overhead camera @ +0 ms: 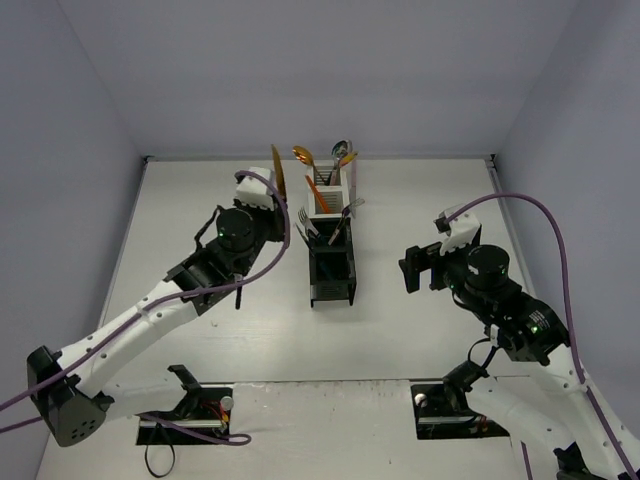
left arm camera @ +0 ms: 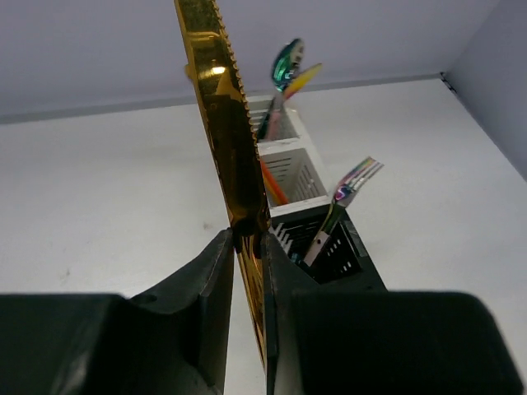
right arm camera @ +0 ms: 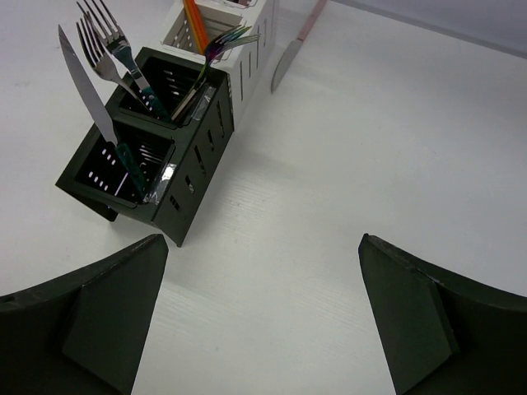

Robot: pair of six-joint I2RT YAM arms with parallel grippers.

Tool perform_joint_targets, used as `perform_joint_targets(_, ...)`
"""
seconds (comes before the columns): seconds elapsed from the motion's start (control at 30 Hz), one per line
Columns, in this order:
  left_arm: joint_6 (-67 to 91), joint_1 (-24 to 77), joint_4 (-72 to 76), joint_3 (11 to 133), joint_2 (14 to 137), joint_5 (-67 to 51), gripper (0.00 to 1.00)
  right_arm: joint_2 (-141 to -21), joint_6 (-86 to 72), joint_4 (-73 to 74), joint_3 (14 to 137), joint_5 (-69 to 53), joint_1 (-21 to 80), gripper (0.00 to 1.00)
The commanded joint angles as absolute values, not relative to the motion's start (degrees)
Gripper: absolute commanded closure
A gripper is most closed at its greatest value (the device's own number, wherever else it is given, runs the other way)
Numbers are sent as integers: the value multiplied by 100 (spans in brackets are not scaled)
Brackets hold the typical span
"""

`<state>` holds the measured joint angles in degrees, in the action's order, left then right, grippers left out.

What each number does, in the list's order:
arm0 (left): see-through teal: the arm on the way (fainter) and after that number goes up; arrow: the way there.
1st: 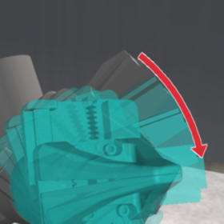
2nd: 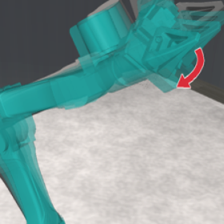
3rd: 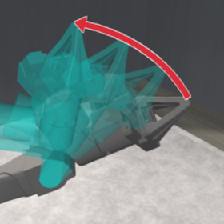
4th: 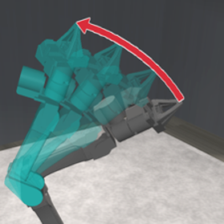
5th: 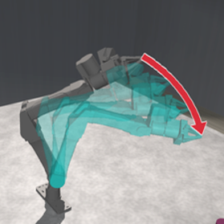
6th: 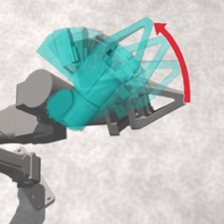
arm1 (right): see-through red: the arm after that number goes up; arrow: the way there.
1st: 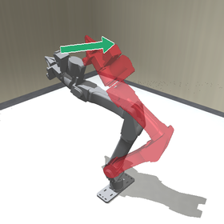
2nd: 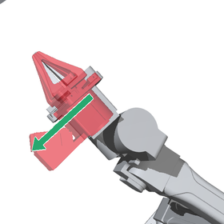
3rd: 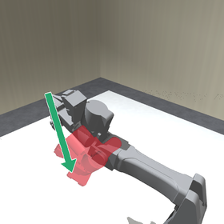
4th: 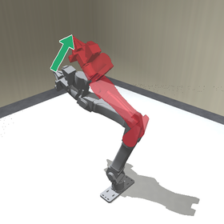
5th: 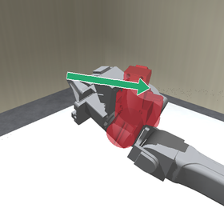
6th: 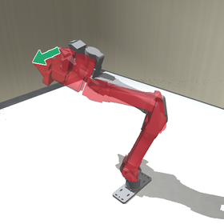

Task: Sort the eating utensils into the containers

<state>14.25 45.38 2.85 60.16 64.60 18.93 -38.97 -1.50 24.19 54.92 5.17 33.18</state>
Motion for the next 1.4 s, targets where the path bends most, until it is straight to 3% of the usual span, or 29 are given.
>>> perform_joint_targets(0.0, 196, 5147, 2005, 5970, 6906, 1784, 100, -4065, -224, 2202, 5793, 659, 3392, 0)
perform_joint_targets(0.47, 81, 5326, 5074, 4912, 8274, 1303, 100, -3974, -396, 2363, 5863, 570, 3393, 0)
perform_joint_targets(1.1, 76, 5483, 5827, 3608, 8024, 933, 100, -4084, -396, 2522, 5914, 807, 3393, 0)
perform_joint_targets(1.37, 114, 5484, 5672, 3583, 7910, 940, 68, -4365, -477, 2514, 6000, 873, 3393, 0)
